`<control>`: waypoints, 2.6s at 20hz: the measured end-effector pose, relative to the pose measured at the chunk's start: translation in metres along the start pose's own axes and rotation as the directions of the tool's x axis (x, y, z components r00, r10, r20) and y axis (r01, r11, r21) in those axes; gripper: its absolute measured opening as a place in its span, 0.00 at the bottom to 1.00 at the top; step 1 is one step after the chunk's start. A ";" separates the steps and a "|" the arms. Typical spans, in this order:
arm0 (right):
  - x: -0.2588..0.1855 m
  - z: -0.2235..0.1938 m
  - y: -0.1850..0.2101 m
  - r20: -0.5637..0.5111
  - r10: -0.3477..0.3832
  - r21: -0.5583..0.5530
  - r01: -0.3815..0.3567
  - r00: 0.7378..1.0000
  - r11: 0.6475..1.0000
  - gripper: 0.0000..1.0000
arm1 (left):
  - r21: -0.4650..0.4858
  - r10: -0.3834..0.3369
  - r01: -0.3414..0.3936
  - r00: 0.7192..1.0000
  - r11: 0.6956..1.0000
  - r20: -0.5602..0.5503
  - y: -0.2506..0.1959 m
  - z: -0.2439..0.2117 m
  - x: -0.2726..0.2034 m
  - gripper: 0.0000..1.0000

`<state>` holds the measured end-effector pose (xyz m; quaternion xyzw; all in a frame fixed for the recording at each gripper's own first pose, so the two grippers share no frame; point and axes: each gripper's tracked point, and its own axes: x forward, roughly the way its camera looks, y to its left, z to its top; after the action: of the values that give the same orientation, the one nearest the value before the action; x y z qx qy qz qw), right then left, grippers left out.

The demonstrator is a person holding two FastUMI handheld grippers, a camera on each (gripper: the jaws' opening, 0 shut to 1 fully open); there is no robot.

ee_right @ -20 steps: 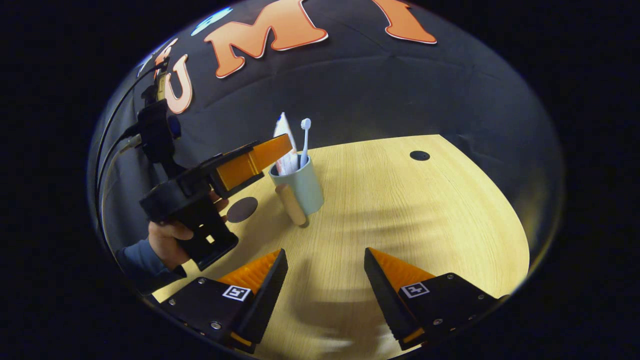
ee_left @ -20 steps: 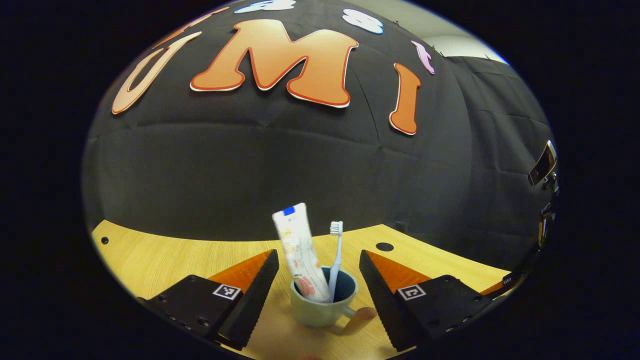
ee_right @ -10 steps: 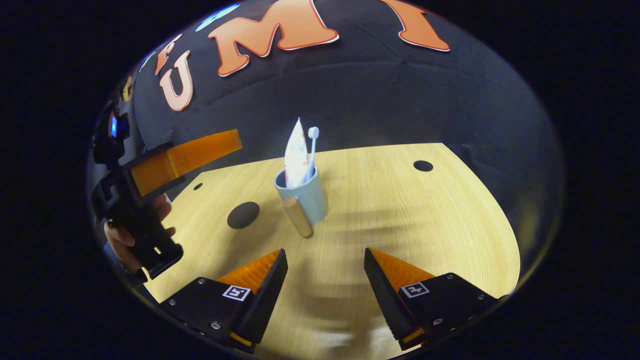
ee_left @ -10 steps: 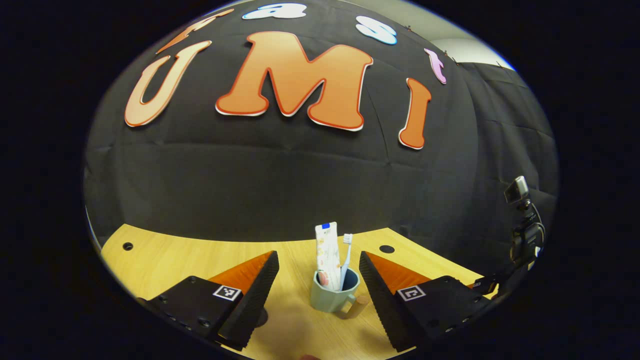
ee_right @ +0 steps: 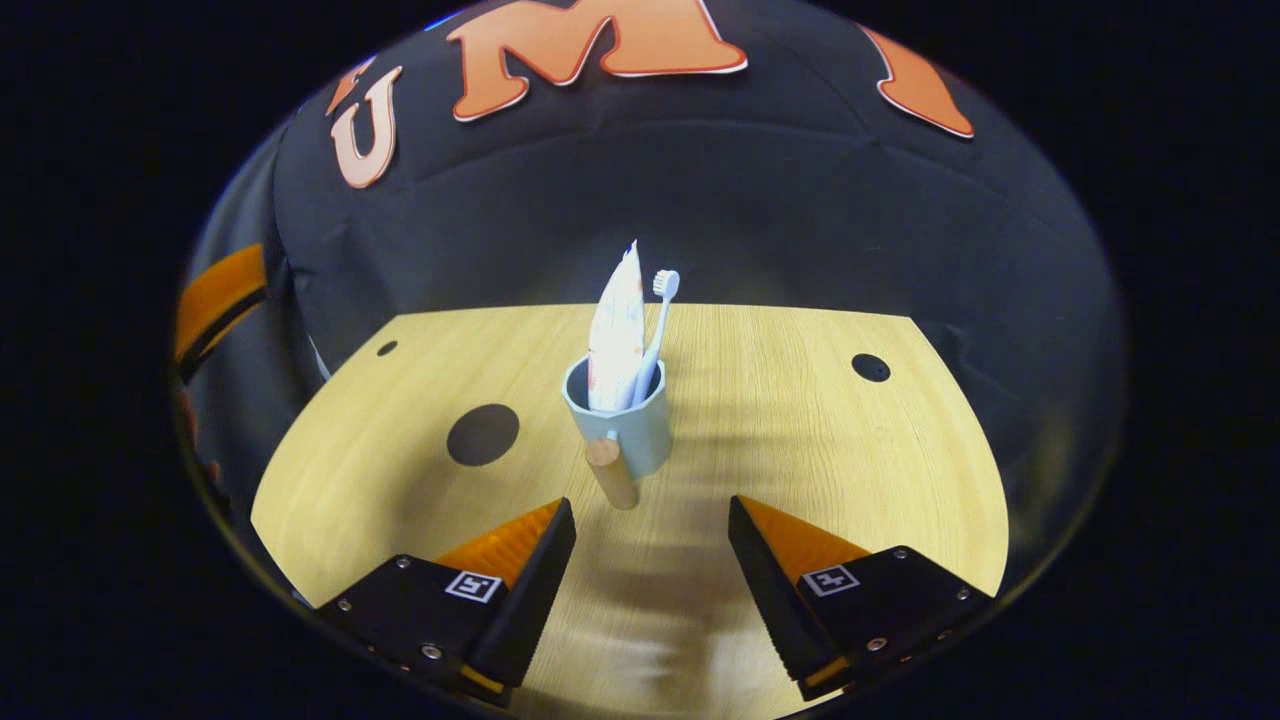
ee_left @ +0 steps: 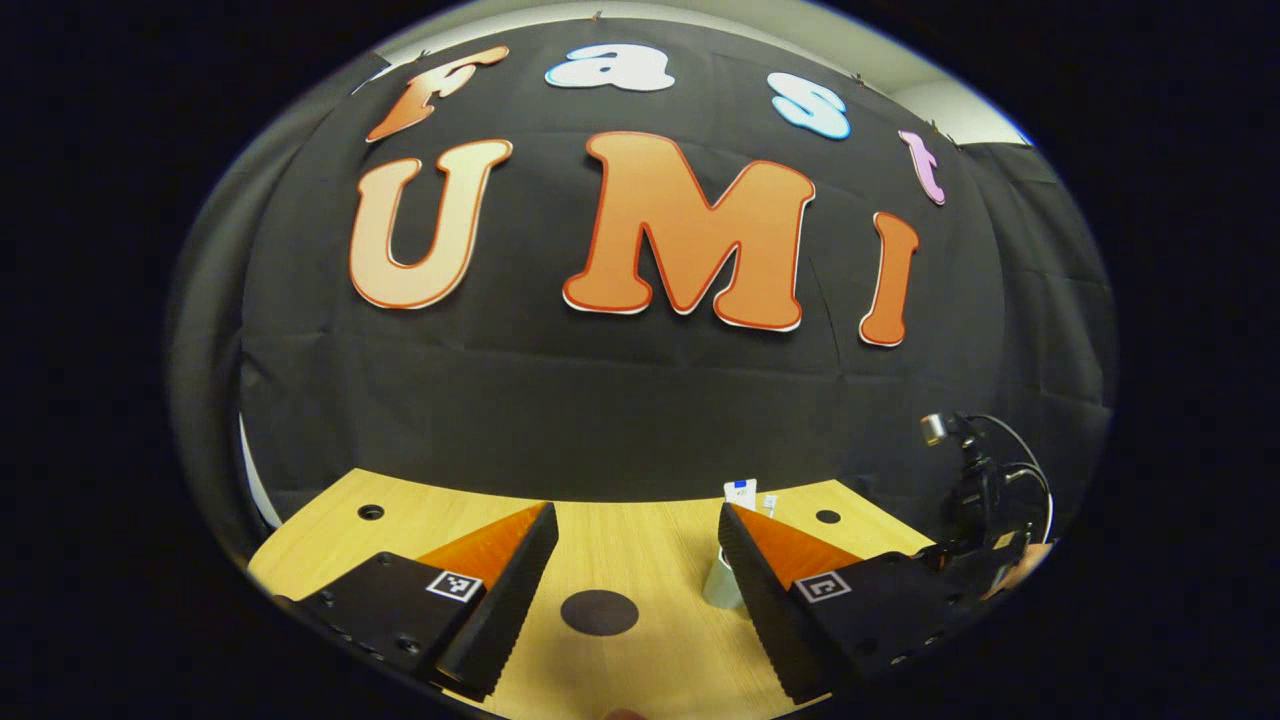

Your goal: Put the toothbrush and toothpaste on the desktop into the cup, then pick up the cup and place it on the coaster on the desktop.

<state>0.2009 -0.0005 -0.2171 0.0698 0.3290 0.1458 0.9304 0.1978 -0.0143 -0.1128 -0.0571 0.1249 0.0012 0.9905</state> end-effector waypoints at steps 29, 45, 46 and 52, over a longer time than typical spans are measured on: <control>0.087 0.000 0.020 -0.259 -0.104 0.012 0.111 0.960 0.994 0.22 | -0.074 0.204 -0.263 0.872 0.962 -0.446 0.062 -0.092 -0.127 0.98; 0.090 0.010 0.027 -0.199 -0.024 -0.039 0.017 0.980 0.999 0.12 | -0.080 0.225 -0.293 0.857 0.953 -0.463 0.050 -0.112 -0.135 0.98; 0.091 0.012 0.028 -0.194 -0.008 -0.048 -0.002 0.981 0.999 0.12 | -0.075 0.227 -0.293 0.857 0.953 -0.462 0.048 -0.113 -0.135 0.98; 0.093 0.011 0.030 -0.175 0.056 -0.122 -0.078 0.983 0.989 0.12 | -0.051 0.252 -0.314 0.840 0.948 -0.480 0.019 -0.139 -0.126 0.98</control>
<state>0.2697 0.0576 -0.2572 0.0081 0.3952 0.2034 0.8958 0.0406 -0.0100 -0.2175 -0.0998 0.3664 0.1420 0.9141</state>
